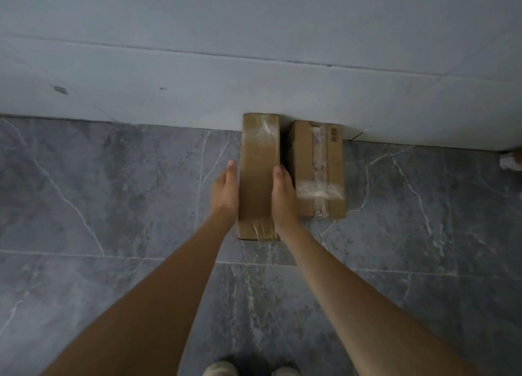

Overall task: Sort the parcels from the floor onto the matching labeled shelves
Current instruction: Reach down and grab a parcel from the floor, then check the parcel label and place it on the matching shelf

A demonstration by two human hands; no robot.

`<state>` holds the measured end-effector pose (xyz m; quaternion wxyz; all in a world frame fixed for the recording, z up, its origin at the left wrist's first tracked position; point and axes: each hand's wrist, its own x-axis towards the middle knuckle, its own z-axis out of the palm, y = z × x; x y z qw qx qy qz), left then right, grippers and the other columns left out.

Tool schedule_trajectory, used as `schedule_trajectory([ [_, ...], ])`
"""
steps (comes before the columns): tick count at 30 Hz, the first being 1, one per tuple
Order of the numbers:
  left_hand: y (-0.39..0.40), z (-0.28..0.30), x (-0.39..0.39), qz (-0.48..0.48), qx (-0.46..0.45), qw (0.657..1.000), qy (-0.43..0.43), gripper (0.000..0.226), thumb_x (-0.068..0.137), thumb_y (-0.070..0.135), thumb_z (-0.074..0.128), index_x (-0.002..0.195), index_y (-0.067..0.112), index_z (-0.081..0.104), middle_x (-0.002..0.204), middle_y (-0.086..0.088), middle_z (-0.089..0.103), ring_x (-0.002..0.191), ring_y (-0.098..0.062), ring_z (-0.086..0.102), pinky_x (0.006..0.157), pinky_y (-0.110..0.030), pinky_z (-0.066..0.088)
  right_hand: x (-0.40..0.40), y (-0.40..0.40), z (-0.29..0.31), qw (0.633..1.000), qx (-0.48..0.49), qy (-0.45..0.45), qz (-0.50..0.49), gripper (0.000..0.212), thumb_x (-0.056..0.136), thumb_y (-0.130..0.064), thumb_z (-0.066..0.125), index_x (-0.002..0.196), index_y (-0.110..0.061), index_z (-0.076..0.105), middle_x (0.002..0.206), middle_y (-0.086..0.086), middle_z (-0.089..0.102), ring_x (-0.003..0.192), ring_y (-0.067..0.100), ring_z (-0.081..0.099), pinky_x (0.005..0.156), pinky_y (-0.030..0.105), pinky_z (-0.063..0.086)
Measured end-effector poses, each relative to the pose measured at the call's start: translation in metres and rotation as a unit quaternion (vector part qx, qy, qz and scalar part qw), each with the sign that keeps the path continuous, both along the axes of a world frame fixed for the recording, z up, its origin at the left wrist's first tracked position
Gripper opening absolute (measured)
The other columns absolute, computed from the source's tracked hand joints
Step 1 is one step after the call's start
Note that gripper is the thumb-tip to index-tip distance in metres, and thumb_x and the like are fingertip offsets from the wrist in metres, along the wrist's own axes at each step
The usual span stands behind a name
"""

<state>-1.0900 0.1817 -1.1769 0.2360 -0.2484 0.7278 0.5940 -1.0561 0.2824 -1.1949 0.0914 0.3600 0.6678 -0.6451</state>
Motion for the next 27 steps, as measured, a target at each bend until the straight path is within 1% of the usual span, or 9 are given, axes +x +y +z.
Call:
schedule_trajectory([
  [3,0.003,-0.008,0.0,0.004,0.027,0.999,-0.04,0.061,0.102,0.056,0.025,0.14,0.017,0.054,0.139,-0.008,0.057,0.13,-0.026,0.052,0.104,-0.036,0.041,0.002,0.004,-0.008,0.994,-0.106,-0.023,-0.028,0.062,0.102,-0.064,0.032,0.144,-0.025,0.056,0.137,0.0,0.064,0.123,0.016,0.06,0.11,0.041,0.047],
  [6,0.005,-0.007,0.0,0.007,0.039,0.997,-0.063,0.062,0.102,0.055,0.024,0.143,0.015,0.049,0.14,-0.011,0.055,0.129,-0.029,0.052,0.105,-0.039,0.04,0.004,0.006,-0.013,0.988,-0.152,-0.032,-0.014,0.067,0.099,-0.069,0.033,0.145,-0.025,0.056,0.138,0.002,0.064,0.124,0.018,0.06,0.109,0.042,0.047],
  [8,0.008,-0.006,0.0,0.011,0.038,0.997,-0.07,0.063,0.102,0.056,0.024,0.145,0.016,0.045,0.143,-0.012,0.052,0.13,-0.03,0.05,0.108,-0.041,0.039,0.004,0.006,-0.015,0.986,-0.163,-0.041,-0.01,0.071,0.097,-0.073,0.033,0.145,-0.026,0.055,0.139,0.002,0.064,0.125,0.02,0.061,0.108,0.044,0.048],
  [11,0.01,0.001,0.005,0.02,0.025,0.996,-0.078,0.065,0.101,0.058,0.024,0.146,0.016,0.045,0.145,-0.014,0.05,0.132,-0.031,0.049,0.113,-0.048,0.037,0.009,0.003,-0.012,0.983,-0.176,-0.047,-0.012,0.075,0.096,-0.076,0.027,0.146,-0.027,0.054,0.139,0.003,0.065,0.125,0.02,0.062,0.101,0.038,0.051],
  [15,0.005,0.028,0.021,0.013,0.018,0.996,-0.086,0.065,0.101,0.058,0.024,0.146,0.017,0.043,0.146,-0.012,0.049,0.132,-0.031,0.048,0.113,-0.046,0.036,0.023,-0.004,0.013,0.979,-0.191,-0.066,-0.023,0.076,0.098,-0.073,0.024,0.148,-0.024,0.052,0.141,0.005,0.064,0.126,0.019,0.062,0.1,0.036,0.052],
  [19,-0.006,0.092,0.036,0.013,0.012,0.996,-0.093,0.066,0.098,0.062,0.027,0.145,0.02,0.046,0.144,-0.01,0.052,0.13,-0.03,0.05,0.113,-0.047,0.038,0.035,-0.012,0.077,0.975,-0.213,-0.053,-0.023,0.064,0.105,-0.062,0.02,0.136,-0.024,0.061,0.132,0.004,0.069,0.113,0.014,0.067,0.086,0.027,0.056],
  [21,-0.011,0.132,0.041,0.011,0.014,0.996,-0.082,0.063,0.099,0.06,0.029,0.145,0.021,0.047,0.142,-0.008,0.053,0.129,-0.029,0.051,0.111,-0.044,0.04,0.039,-0.017,0.118,0.975,-0.216,-0.05,-0.021,0.06,0.105,-0.061,0.02,0.13,-0.026,0.062,0.13,0.003,0.069,0.11,0.013,0.068,0.09,0.03,0.056],
  [25,-0.016,0.223,0.045,-0.003,0.023,0.998,-0.058,0.057,0.101,0.054,0.03,0.144,0.021,0.047,0.133,-0.004,0.056,0.126,-0.025,0.052,0.106,-0.038,0.042,0.046,-0.025,0.209,0.973,-0.221,-0.067,-0.026,0.073,0.1,-0.07,0.022,0.145,-0.023,0.054,0.138,0.006,0.065,0.118,0.02,0.066,0.1,0.041,0.055],
  [27,-0.017,0.265,0.048,-0.001,0.024,0.998,-0.051,0.054,0.102,0.052,0.033,0.144,0.022,0.047,0.138,-0.005,0.055,0.127,-0.026,0.052,0.109,-0.041,0.041,0.048,-0.027,0.251,0.974,-0.218,-0.059,-0.026,0.074,0.099,-0.071,0.024,0.147,-0.023,0.052,0.14,0.006,0.064,0.121,0.022,0.064,0.106,0.046,0.052],
])
